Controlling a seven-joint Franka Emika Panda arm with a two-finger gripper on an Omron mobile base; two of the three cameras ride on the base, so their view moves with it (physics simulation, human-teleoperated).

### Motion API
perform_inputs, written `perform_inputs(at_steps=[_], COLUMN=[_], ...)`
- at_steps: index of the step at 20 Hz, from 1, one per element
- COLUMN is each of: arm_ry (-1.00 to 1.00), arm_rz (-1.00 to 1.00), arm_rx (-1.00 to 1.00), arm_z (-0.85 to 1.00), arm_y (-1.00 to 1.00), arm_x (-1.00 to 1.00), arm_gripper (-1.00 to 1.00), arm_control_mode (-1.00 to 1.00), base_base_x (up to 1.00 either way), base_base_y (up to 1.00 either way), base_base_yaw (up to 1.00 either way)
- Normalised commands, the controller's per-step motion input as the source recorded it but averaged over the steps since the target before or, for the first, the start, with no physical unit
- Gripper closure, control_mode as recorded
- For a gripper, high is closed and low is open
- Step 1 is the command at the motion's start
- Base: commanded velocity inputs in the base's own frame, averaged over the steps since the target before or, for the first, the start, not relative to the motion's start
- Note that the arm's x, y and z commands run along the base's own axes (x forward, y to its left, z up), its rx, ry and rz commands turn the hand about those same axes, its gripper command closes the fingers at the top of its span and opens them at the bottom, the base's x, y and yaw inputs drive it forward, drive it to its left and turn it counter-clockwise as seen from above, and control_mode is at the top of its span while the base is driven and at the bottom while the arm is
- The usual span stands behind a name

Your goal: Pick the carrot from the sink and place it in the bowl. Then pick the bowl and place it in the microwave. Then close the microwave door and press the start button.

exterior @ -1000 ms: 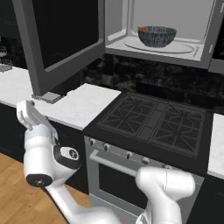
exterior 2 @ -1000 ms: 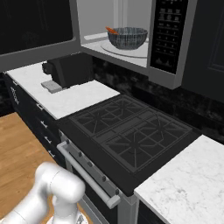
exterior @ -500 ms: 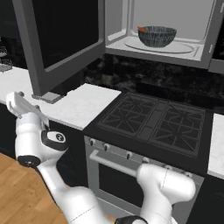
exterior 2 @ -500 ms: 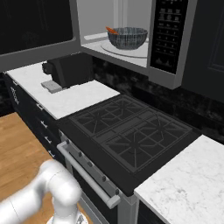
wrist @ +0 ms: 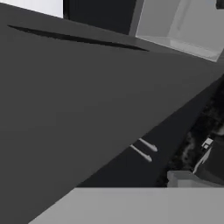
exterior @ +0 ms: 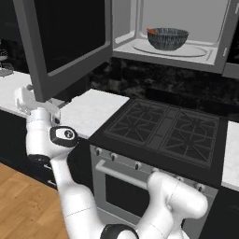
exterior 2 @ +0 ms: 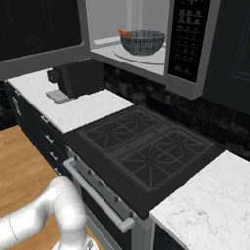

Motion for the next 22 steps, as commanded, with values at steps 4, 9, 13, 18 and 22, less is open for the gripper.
perform_inputs(at_steps=[4, 9, 13, 18, 22], arm_ry=[-0.14, -0.18, -0.32, -0.29, -0.23], arm_rz=[-0.11, -0.2, -0.18, -0.16, -0.15], arm_rx=[0.08, 0.12, 0.12, 0.14, 0.2], arm_z=[-0.06, 0.01, 0.26, 0.2, 0.28], arm_y=[-0.11, -0.52, -0.55, -0.63, -0.75], arm_x=[0.2, 0.0, 0.0, 0.0, 0.0], arm_gripper=[-1.0, -1.0, -1.0, -1.0, -1.0], arm_control_mode=[-1.0, -1.0, -1.0, -1.0, -1.0], base_base_x=[0.0, 0.0, 0.0, 0.0, 0.0], base_base_y=[0.0, 0.0, 0.0, 0.0, 0.0], base_base_yaw=[0.0, 0.0, 0.0, 0.0, 0.0])
